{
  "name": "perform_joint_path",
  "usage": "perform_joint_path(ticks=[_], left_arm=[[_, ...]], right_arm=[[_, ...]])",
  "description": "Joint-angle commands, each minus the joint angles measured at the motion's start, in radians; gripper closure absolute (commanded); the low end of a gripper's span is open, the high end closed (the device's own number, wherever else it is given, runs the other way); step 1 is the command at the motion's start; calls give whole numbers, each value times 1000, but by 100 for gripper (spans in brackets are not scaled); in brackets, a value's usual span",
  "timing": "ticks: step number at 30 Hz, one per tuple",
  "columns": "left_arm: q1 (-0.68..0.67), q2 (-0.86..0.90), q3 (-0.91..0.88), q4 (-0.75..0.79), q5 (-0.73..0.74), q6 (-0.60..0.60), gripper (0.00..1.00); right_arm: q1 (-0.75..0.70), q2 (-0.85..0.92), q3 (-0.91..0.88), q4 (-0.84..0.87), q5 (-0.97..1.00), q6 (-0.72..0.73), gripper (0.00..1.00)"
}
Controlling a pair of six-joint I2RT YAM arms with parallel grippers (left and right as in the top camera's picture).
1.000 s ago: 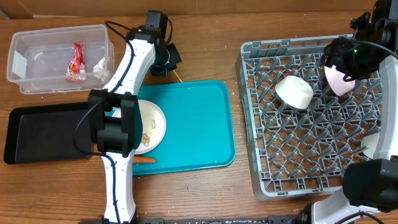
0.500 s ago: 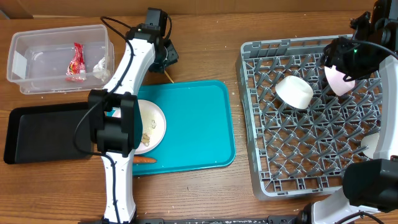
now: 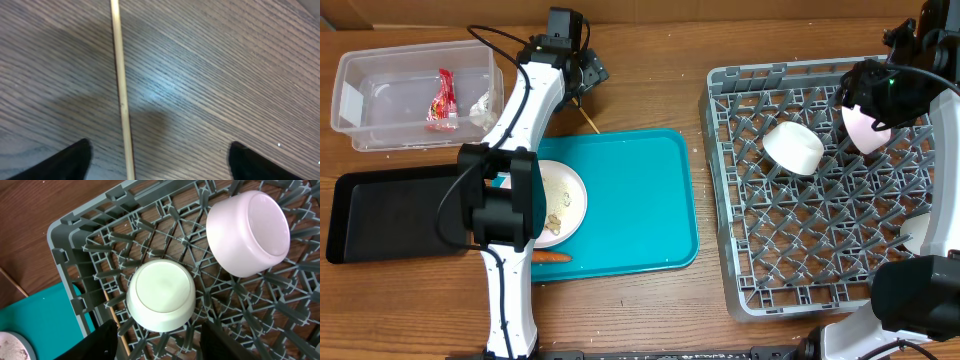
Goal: Sort waste into correct bins and load items into the dishwasher
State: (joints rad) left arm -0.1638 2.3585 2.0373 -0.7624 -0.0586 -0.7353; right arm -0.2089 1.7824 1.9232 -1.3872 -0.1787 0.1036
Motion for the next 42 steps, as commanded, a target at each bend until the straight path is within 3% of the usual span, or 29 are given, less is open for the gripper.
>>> perform_joint_path(ticks=[1,7,16,17,22,28,42], left_arm=[[2,22,-9,3,-48,-34,18],[2,66,-9,-1,-46,-109,20],[0,119,-9,-14,-26,-119,32],[0,122,-9,-16,-23,-118,36],[0,124,-9,-4,-23,-118,77],[0,124,-8,1,-23,-119,94],[9,113,41,11,17,-104,96]], right_arm=[[0,2,21,5,-6,-8,44],[0,2,21,6,-6,-8,44],[0,2,21,5,-6,-8,44],[0,2,21,5,-6,-8,44],[0,2,21,6,-6,-8,44],[0,2,21,6,-6,-8,44],[0,2,21,5,-6,-8,44]])
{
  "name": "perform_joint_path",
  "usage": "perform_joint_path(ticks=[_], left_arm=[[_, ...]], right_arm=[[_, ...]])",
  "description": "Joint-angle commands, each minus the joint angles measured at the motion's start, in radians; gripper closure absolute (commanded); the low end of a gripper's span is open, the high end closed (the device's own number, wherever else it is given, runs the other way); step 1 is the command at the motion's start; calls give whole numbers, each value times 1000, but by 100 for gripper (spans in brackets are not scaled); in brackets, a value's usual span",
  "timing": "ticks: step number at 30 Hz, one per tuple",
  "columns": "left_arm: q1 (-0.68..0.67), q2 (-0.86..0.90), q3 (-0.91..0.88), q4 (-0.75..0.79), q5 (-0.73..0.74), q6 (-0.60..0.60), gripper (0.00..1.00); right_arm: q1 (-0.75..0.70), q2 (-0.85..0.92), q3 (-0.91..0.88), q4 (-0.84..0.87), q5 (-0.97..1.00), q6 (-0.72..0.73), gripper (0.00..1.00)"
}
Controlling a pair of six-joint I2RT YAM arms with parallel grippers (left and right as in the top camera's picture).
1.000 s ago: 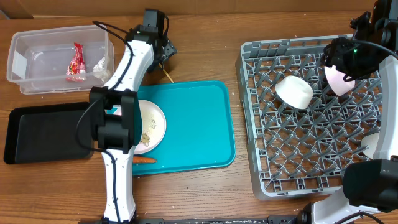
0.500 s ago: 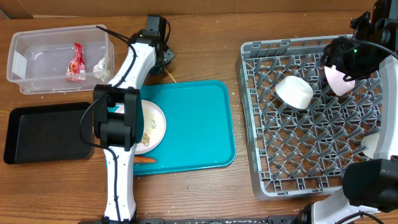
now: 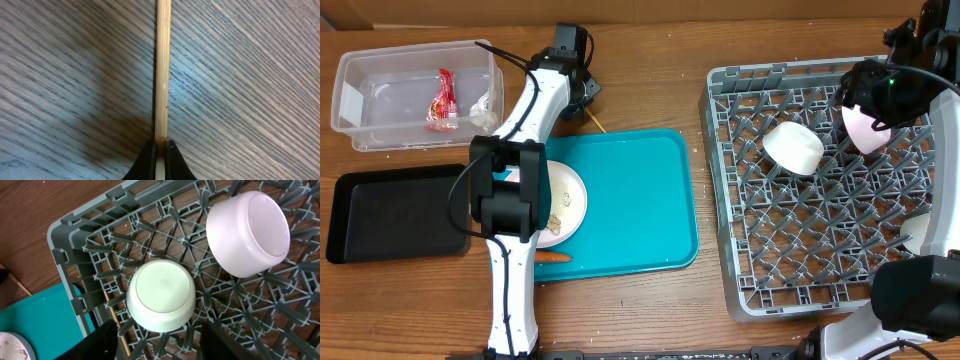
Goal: Sort waste into correct bins and load items into the dishwasher
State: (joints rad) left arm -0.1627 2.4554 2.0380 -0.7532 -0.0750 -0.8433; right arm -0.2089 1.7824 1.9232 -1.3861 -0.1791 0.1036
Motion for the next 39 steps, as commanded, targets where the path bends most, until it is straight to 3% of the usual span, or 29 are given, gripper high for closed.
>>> perform_joint_path(ticks=[1,9,17,22,39], left_arm=[[8,16,57,2,45,15,96],[7,16,206,-33,158,36,96],[1,16,271,-282,325,61,96],[-1,16,271,-369,353,109,96],[-2,16,271,-319,353,111,92]], right_arm=[[0,2,21,4,-6,-8,44],[0,2,21,4,-5,-8,44],[0,2,21,4,-1,-8,44],[0,2,21,0,-2,-8,44],[0,2,21,0,-2,-8,44]])
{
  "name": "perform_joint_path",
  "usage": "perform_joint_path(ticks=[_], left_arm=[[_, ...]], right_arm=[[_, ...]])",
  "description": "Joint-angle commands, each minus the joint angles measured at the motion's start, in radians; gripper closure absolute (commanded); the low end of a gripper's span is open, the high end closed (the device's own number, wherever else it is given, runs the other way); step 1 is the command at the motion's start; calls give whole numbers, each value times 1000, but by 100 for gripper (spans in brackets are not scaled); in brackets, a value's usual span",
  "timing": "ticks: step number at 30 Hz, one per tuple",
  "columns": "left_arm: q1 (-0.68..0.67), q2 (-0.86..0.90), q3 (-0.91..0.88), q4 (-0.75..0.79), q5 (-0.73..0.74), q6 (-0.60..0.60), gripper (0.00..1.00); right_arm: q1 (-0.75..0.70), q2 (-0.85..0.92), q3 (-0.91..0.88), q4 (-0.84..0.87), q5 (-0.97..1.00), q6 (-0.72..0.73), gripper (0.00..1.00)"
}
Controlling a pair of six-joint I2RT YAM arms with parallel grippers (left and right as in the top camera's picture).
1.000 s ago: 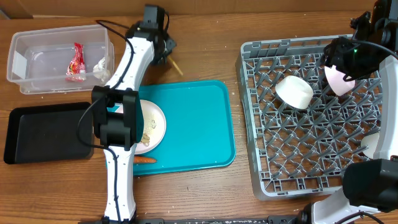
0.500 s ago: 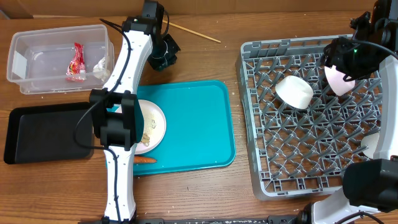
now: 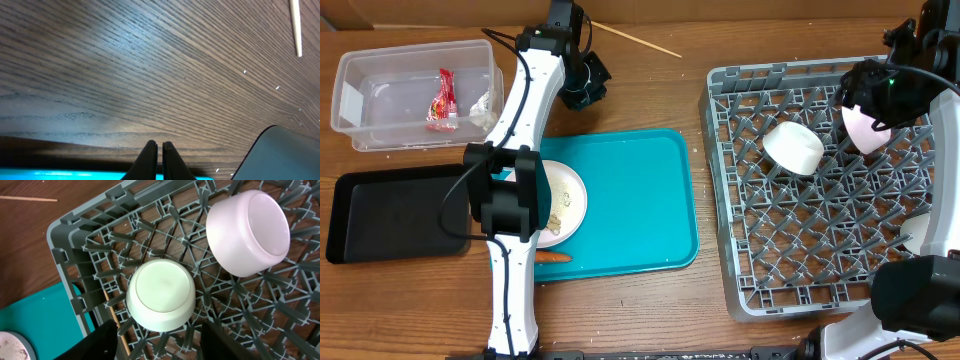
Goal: Sort waste into correct bins and load items into the dishwasher
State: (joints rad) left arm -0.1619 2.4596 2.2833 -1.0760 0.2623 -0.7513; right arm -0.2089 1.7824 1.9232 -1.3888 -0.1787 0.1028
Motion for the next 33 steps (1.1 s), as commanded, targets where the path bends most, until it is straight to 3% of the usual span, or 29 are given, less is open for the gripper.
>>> perform_joint_path(ticks=[1,11,15,17,20,23,33], left_arm=[[-2,11,26,4,16,19,92],[-4,11,26,20,15,20,91],[-19,11,26,144,15,107,69],[-34,12,26,273,7,179,35],[-65,23,25,495,-91,290,11],[-81,36,24,620,-156,310,9],[-85,177,24,977,-166,311,17]], right_arm=[[0,2,21,3,-2,-7,44],[0,2,21,3,-3,-6,44],[0,2,21,-3,-3,-6,44],[0,2,21,-7,-3,-6,44],[0,2,21,-3,-3,-6,44],[0,2,21,-1,-3,-6,44],[0,2,21,-10,-3,-6,44]])
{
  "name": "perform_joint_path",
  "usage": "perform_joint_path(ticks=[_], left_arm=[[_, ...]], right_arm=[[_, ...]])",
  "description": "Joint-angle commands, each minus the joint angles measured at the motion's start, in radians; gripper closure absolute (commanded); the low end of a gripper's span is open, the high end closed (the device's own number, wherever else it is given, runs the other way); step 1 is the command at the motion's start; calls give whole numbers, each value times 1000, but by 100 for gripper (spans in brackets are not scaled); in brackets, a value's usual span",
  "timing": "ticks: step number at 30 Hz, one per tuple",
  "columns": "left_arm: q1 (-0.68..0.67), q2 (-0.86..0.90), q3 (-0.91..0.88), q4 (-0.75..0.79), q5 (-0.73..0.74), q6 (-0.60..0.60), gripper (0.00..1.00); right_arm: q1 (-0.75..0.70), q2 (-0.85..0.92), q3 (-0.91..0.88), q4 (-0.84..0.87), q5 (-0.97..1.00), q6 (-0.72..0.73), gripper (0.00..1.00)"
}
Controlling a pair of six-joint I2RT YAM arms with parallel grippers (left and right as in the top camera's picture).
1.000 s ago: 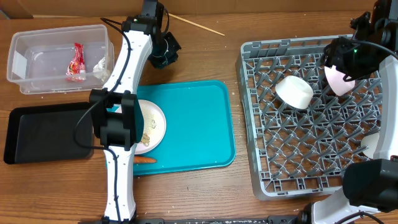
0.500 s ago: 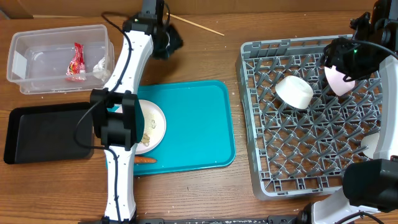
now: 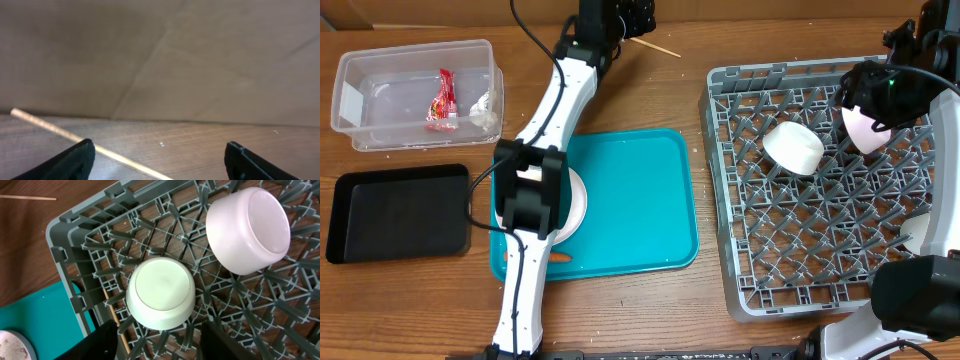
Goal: Sort waste into correct bins and load items into the dishwasher
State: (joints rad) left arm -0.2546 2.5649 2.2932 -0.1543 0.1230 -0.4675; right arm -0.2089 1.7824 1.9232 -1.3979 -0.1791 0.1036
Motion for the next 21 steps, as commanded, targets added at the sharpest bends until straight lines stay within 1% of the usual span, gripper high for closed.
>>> perform_joint_path(ticks=[1,2,3,6,9,19,21], left_arm=[[8,90,14,101,-31,26,17],[8,104,14,142,-36,27,16],[8,119,14,182,-47,26,13],[8,150,14,245,-62,26,0],[8,178,14,272,-67,26,0],[8,228,14,293,-82,27,0],[8,229,14,291,-83,51,0]], right_arm=[[0,2,21,-2,-2,-7,44],[0,2,21,-3,-2,-7,44],[0,2,21,-3,-2,-7,44],[0,2,21,-3,-2,-7,44],[0,2,21,-9,-2,-7,44],[0,2,21,-28,-2,-7,44],[0,2,21,-33,-2,-7,44]])
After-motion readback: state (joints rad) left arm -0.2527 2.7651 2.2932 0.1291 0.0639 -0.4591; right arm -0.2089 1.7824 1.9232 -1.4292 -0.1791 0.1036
